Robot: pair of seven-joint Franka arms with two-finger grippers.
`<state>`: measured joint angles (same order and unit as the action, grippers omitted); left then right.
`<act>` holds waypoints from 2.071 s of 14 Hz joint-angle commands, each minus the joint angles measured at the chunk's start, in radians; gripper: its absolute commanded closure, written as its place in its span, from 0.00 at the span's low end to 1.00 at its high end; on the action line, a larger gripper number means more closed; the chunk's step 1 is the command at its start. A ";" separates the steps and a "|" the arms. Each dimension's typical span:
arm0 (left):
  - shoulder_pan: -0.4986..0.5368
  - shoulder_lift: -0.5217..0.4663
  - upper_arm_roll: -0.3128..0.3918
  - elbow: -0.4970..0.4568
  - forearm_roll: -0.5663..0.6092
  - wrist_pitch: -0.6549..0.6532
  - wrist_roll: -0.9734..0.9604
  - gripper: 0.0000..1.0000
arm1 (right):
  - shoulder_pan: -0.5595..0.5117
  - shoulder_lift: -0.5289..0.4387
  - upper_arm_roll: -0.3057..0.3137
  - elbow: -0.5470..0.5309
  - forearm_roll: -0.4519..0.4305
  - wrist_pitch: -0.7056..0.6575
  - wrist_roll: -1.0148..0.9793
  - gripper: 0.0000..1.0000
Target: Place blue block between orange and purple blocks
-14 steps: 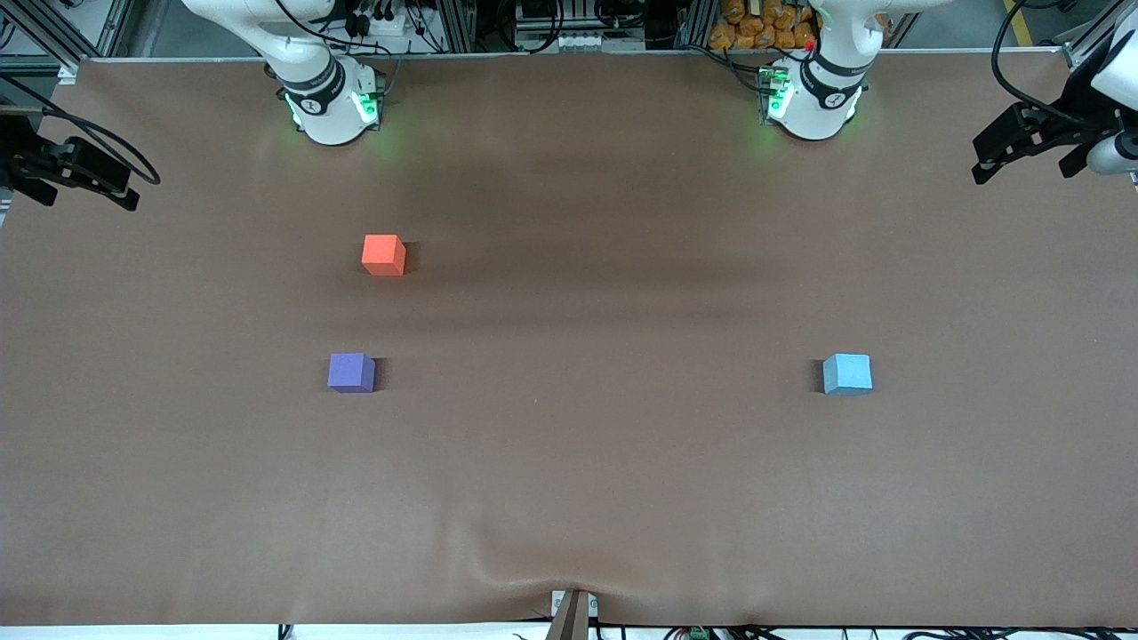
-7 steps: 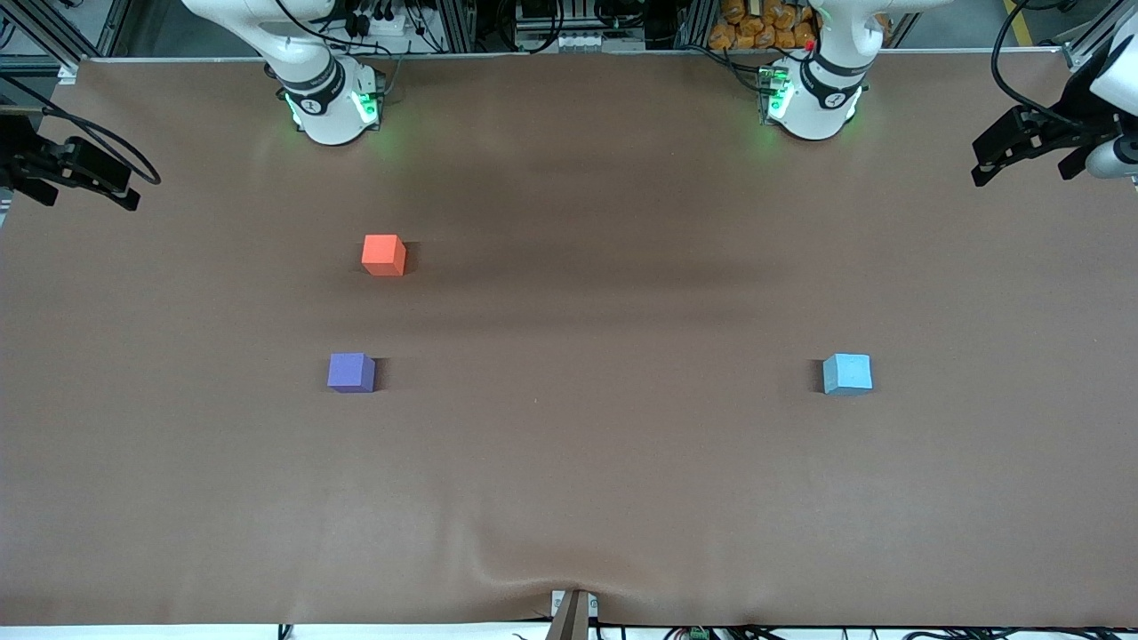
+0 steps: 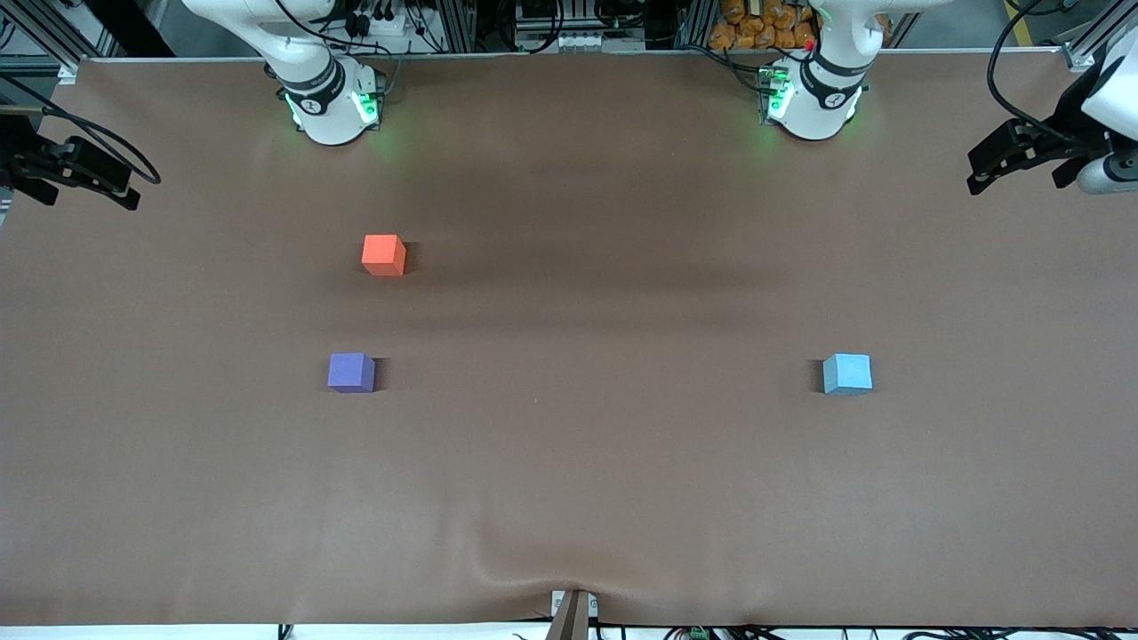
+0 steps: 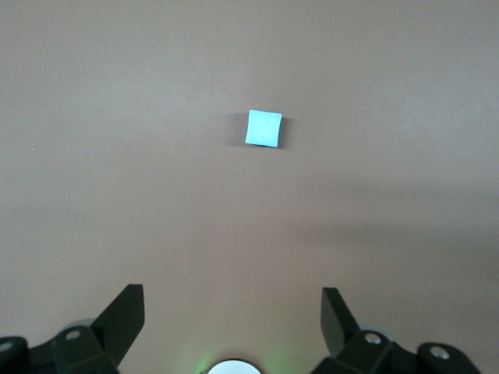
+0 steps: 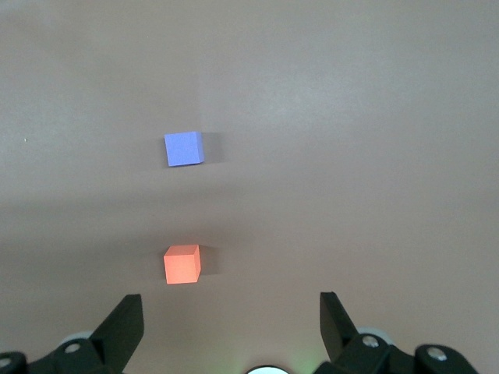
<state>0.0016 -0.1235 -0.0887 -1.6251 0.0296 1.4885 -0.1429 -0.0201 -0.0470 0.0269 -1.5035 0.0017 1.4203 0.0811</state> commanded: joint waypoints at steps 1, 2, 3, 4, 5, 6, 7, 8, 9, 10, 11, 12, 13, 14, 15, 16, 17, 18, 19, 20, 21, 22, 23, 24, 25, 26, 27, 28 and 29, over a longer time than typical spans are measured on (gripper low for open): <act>0.005 0.002 0.001 0.001 -0.007 -0.007 0.017 0.00 | -0.027 0.004 0.013 0.016 0.021 -0.015 -0.017 0.00; 0.006 0.002 0.001 -0.004 -0.007 -0.007 0.017 0.00 | -0.029 0.004 0.013 0.016 0.021 -0.017 -0.017 0.00; 0.009 0.002 0.001 -0.007 -0.007 -0.007 0.017 0.00 | -0.029 0.004 0.013 0.016 0.021 -0.017 -0.017 0.00; 0.011 0.002 0.001 -0.013 -0.007 -0.007 0.017 0.00 | -0.027 0.004 0.013 0.016 0.021 -0.015 -0.017 0.00; 0.011 0.005 0.001 -0.013 -0.007 -0.007 0.017 0.00 | -0.027 0.004 0.013 0.016 0.021 -0.017 -0.017 0.00; 0.011 0.021 0.001 -0.015 -0.007 -0.005 0.017 0.00 | -0.027 0.004 0.013 0.016 0.021 -0.015 -0.017 0.00; 0.011 0.031 0.001 -0.019 -0.007 -0.002 0.016 0.00 | -0.027 0.004 0.013 0.016 0.021 -0.015 -0.017 0.00; 0.012 0.039 0.001 -0.028 -0.007 0.006 0.016 0.00 | -0.027 0.004 0.013 0.016 0.021 -0.015 -0.017 0.00; 0.026 0.051 0.001 -0.039 -0.007 0.024 0.016 0.00 | -0.029 0.004 0.013 0.016 0.021 -0.015 -0.017 0.00; 0.029 0.054 0.001 -0.059 -0.007 0.051 0.016 0.00 | -0.027 0.004 0.013 0.016 0.021 -0.015 -0.017 0.00; 0.031 0.056 0.001 -0.094 -0.007 0.093 0.016 0.00 | -0.027 0.004 0.013 0.016 0.021 -0.015 -0.017 0.00; 0.031 0.054 0.001 -0.134 -0.007 0.143 0.016 0.00 | -0.027 0.004 0.013 0.016 0.021 -0.015 -0.017 0.00; 0.031 0.059 0.001 -0.175 -0.007 0.191 0.016 0.00 | -0.029 0.004 0.013 0.016 0.021 -0.015 -0.017 0.00; 0.029 0.074 0.001 -0.220 -0.007 0.252 0.016 0.00 | -0.029 0.004 0.013 0.016 0.021 -0.017 -0.017 0.00; 0.031 0.090 0.001 -0.257 -0.007 0.310 0.016 0.00 | -0.027 0.004 0.013 0.016 0.021 -0.017 -0.017 0.00; 0.031 0.116 0.001 -0.295 -0.007 0.366 0.016 0.00 | -0.027 0.004 0.013 0.016 0.021 -0.017 -0.017 0.00; 0.026 0.154 0.001 -0.314 -0.007 0.412 0.016 0.00 | -0.029 0.004 0.013 0.016 0.021 -0.017 -0.017 0.00; 0.025 0.201 -0.002 -0.315 -0.007 0.447 0.014 0.00 | -0.029 0.004 0.013 0.016 0.021 -0.017 -0.017 0.00; 0.026 0.249 -0.003 -0.314 -0.005 0.487 0.014 0.00 | -0.029 0.004 0.013 0.016 0.021 -0.017 -0.017 0.00; 0.028 0.287 -0.003 -0.314 -0.005 0.522 0.016 0.00 | -0.029 0.004 0.013 0.016 0.021 -0.017 -0.017 0.00; 0.025 0.327 -0.003 -0.312 -0.005 0.554 0.016 0.00 | -0.029 0.004 0.013 0.016 0.021 -0.017 -0.017 0.00; 0.025 0.367 -0.005 -0.308 -0.005 0.581 0.014 0.00 | -0.029 0.004 0.013 0.016 0.021 -0.017 -0.017 0.00; 0.026 0.399 -0.005 -0.305 -0.004 0.611 0.016 0.00 | -0.029 0.004 0.013 0.016 0.021 -0.017 -0.017 0.00; 0.026 0.432 -0.005 -0.303 -0.004 0.643 0.016 0.00 | -0.029 0.004 0.013 0.016 0.021 -0.017 -0.017 0.00; 0.025 0.461 -0.005 -0.302 -0.004 0.674 0.016 0.00 | -0.029 0.004 0.013 0.016 0.021 -0.017 -0.017 0.00; 0.023 0.490 -0.005 -0.302 -0.004 0.708 0.014 0.00 | -0.029 0.004 0.013 0.016 0.021 -0.017 -0.017 0.00; 0.023 0.511 -0.005 -0.302 -0.004 0.742 0.014 0.00 | -0.029 0.004 0.013 0.016 0.021 -0.017 -0.017 0.00; 0.023 0.531 -0.005 -0.302 -0.002 0.768 0.016 0.00 | -0.029 0.004 0.013 0.016 0.021 -0.017 -0.017 0.00; 0.025 0.551 -0.005 -0.302 0.004 0.792 0.016 0.00 | -0.029 0.004 0.013 0.016 0.021 -0.017 -0.017 0.00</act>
<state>0.0247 0.3891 -0.0915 -1.9485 0.0296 2.2457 -0.1415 -0.0221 -0.0469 0.0268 -1.5034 0.0041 1.4173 0.0811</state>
